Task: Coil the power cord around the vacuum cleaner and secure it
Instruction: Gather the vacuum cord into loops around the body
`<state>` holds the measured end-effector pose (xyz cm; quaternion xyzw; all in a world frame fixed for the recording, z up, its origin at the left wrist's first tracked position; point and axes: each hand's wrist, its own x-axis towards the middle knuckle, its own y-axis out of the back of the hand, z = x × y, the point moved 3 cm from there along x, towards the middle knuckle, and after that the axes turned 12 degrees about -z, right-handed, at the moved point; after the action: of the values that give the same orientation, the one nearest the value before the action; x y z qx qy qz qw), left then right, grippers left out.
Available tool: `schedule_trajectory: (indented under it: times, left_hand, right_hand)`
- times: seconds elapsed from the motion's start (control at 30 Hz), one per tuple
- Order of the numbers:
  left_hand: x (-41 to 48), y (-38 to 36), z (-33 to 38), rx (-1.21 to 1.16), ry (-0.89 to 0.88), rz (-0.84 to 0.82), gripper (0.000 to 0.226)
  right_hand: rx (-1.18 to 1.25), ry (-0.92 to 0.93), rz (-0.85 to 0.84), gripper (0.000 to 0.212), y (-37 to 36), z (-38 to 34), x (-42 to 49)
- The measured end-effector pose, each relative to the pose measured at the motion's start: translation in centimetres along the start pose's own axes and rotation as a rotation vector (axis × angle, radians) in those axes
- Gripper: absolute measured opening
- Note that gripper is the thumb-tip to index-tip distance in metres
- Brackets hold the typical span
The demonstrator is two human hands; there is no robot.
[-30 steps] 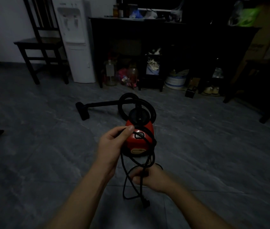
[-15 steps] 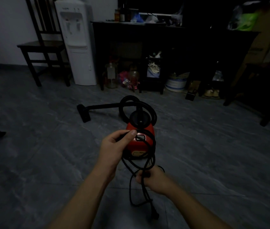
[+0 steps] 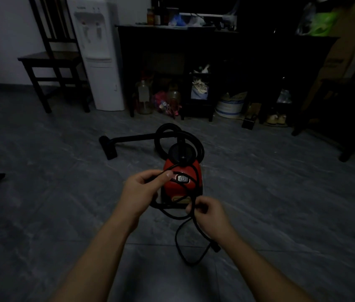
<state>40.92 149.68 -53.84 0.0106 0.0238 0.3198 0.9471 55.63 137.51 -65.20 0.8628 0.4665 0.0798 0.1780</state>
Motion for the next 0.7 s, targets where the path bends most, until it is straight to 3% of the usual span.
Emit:
schedule_trajectory:
  times: [0.2,0.47,0.7]
  left_hand:
    - [0.1,-0.1,-0.3,0.018,0.013,-0.041,0.011]
    - [0.8,1.4,-0.9,-0.036,0.011,0.029,0.014]
    - [0.7,1.2,-0.9,0.001,0.021,0.018,0.012]
  right_hand:
    - [0.010,-0.002,0.033,0.007,1.1,0.0,0.1]
    - [-0.067,-0.129,-0.070,0.046,2.9,0.4,-0.7]
    - [-0.023,-0.092,-0.092,0.020,3.4,0.3,-0.4]
